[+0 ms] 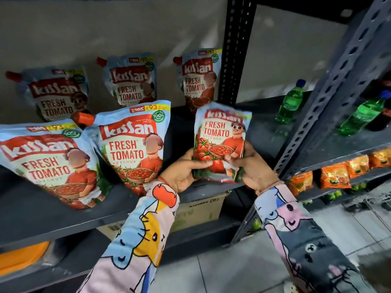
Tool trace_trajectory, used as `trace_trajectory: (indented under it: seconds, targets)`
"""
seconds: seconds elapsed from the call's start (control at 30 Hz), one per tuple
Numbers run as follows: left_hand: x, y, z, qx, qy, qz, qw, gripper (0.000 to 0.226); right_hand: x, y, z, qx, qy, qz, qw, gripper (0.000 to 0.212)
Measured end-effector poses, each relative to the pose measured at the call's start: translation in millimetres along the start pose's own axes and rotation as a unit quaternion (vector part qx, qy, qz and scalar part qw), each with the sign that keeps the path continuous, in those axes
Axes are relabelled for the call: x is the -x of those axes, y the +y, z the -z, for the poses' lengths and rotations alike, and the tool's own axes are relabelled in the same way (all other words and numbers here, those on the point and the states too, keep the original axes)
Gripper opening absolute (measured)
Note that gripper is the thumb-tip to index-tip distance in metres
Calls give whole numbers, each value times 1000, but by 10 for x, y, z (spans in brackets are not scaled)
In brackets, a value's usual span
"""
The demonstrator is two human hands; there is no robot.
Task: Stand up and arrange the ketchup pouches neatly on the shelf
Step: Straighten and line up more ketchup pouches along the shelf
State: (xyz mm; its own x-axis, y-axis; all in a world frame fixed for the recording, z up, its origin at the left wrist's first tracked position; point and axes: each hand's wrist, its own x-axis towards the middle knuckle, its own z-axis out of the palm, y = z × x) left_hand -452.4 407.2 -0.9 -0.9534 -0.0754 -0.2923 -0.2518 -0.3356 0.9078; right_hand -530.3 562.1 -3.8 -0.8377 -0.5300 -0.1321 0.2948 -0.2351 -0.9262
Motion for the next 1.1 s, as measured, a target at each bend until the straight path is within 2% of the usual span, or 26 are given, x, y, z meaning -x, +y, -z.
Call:
trace_trajectory:
  seconds: [0.1, 0.17, 0.27, 0.43, 0.53, 0.63, 0.8, 0.93, 1.0, 1.1]
  targets:
    - [-21, -8, 21, -44, 42, -98, 993, 77, -43, -9, -68, 48, -27, 96, 994, 62]
    - [-37, -16, 49, -81, 79, -134, 984, 88, -85, -2, -121, 77, -46, 128, 988, 69]
    - [-31, -137, 119, -128, 127, -144, 973, 97, -122, 115, -148, 110, -63, 136, 983, 71]
    - [-36, -267, 269, -179, 130, -117, 968, 101, -113, 282, -43, 163, -69, 96, 979, 75]
    - [-27, -345, 318, -198, 98, -98, 970, 107, -71, 339, 29, 242, -91, 64, 964, 92]
    - [-62, -410, 306, -216, 126, -102, 963, 109, -60, 430, 10, 306, -88, 67, 946, 106]
    - [-175, -410, 155, -238, 138, -132, 952, 103, -93, 370, 106, 351, -35, 92, 931, 101]
    - [-331, -366, -159, -252, 129, -146, 948, 100, -146, 214, 349, 382, 4, 76, 921, 101]
    - [-375, -243, -288, -231, 122, -155, 953, 97, -187, 144, 459, 381, 11, 59, 922, 104]
    - [-416, 153, -449, -123, 138, -216, 959, 85, -241, 79, 587, 371, 11, 37, 928, 105]
